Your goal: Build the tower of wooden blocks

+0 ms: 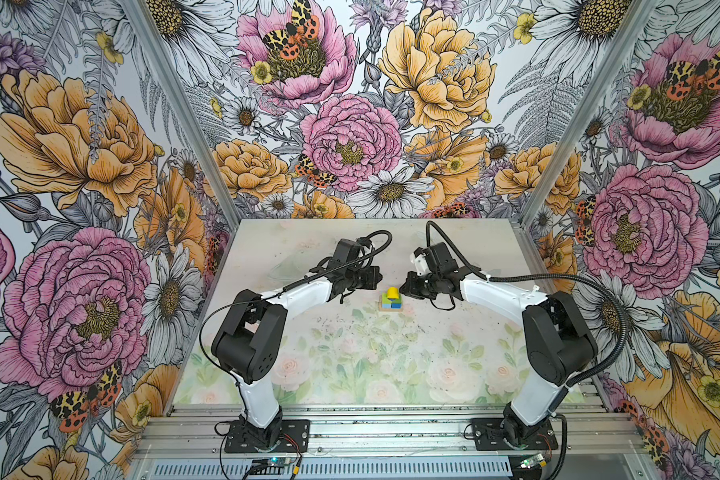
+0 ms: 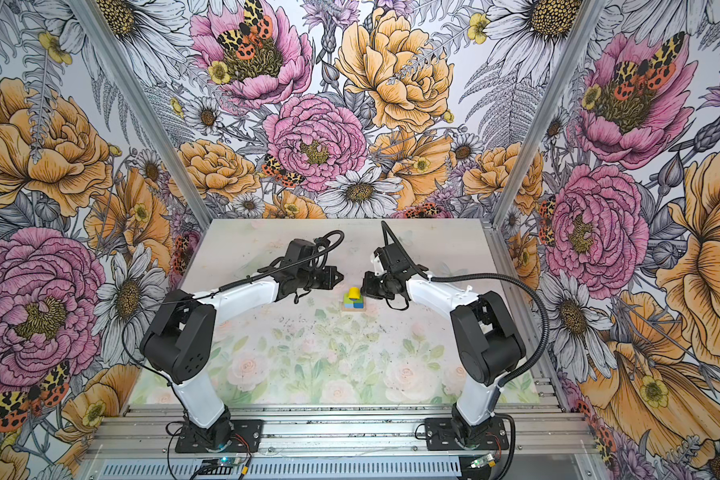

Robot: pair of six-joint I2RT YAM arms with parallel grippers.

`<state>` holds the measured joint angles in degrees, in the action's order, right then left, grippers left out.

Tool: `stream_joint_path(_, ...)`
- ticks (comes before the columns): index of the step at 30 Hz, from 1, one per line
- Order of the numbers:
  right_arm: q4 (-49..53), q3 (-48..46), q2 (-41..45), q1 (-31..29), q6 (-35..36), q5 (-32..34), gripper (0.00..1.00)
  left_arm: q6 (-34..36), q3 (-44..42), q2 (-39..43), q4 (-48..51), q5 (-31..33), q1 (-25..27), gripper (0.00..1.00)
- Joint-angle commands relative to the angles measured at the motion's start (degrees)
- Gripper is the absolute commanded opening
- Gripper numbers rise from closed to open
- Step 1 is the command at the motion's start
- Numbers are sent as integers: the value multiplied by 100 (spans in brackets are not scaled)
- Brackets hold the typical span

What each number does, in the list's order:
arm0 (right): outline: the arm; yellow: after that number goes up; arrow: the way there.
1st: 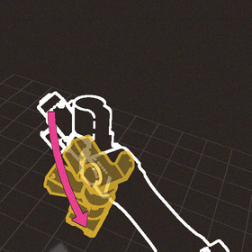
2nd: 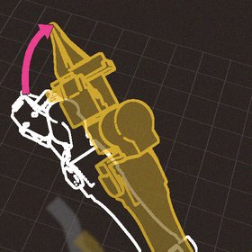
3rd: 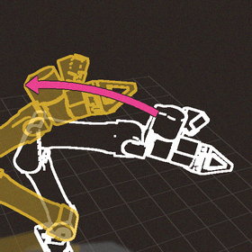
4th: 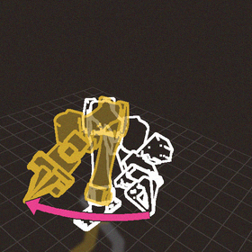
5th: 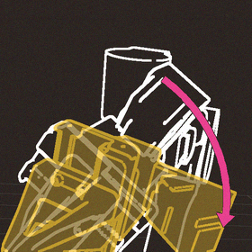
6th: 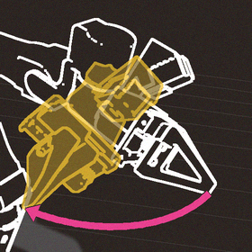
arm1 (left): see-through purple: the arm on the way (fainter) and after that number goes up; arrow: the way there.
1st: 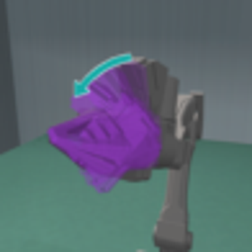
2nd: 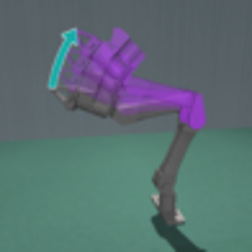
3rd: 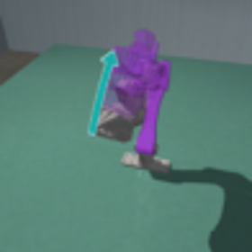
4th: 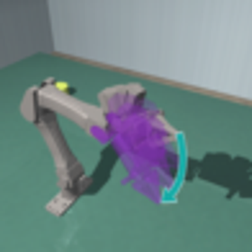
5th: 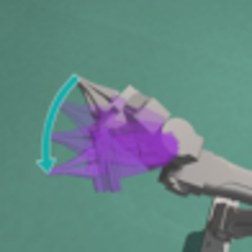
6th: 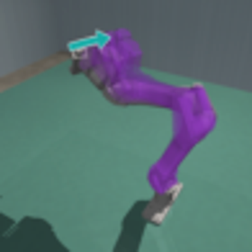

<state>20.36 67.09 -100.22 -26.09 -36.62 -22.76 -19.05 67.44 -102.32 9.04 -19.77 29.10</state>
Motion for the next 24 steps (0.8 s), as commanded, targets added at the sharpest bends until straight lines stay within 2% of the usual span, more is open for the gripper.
stream_joint_path(1,-94,188,-102,-52,-37,-31,0,85,-90,186,-78,114,-39,0)
stream_joint_path(24,-84,235,-140,-92,-39,-26,0,107,-117,224,-69,129,-35,0)
